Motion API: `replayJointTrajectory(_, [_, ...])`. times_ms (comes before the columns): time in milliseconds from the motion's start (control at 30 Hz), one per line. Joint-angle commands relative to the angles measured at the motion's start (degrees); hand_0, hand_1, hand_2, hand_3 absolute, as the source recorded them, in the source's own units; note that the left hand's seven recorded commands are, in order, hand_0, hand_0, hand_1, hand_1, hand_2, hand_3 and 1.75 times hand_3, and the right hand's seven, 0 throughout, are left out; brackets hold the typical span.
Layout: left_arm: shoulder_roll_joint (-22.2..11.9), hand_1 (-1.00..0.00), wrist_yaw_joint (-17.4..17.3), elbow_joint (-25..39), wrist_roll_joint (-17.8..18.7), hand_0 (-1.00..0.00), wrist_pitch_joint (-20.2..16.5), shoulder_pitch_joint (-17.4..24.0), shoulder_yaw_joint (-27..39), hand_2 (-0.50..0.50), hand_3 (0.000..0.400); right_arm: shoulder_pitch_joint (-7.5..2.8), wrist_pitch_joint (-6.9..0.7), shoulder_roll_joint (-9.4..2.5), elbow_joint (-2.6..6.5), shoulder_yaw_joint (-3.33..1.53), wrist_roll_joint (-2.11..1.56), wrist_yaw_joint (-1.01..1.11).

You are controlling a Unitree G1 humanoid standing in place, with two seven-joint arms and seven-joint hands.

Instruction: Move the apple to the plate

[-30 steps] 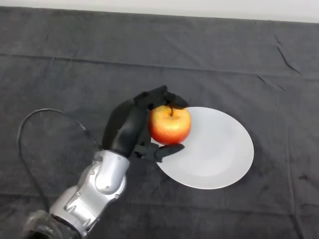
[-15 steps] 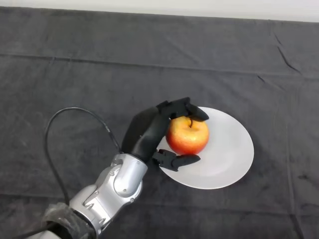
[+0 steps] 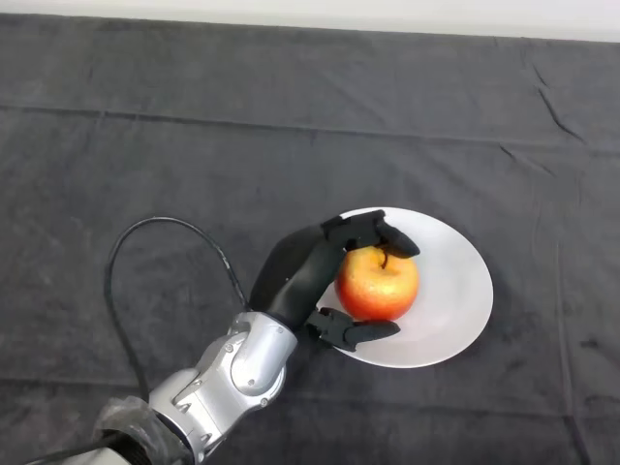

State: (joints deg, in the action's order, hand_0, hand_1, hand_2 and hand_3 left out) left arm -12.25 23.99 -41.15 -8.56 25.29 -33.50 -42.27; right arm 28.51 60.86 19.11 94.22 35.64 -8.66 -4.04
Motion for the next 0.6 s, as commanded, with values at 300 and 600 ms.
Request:
replayJointTrajectory(300, [-0.7,0.00,-0.3,-2.4,3.4,0.00,1.3,-4.7,-2.3,0.00,0.000,-6.07,-5.84,-5.11,6.36,0.40,-1.07,-0.30])
replayJointTrajectory(600, [-4.2,0.00,-2.6,1.1,6.2,0.00,1.1,-4.8,1.4,0.00,0.000,-6.06,-5.81,-5.10,6.40,0.44,-1.03,-0.30])
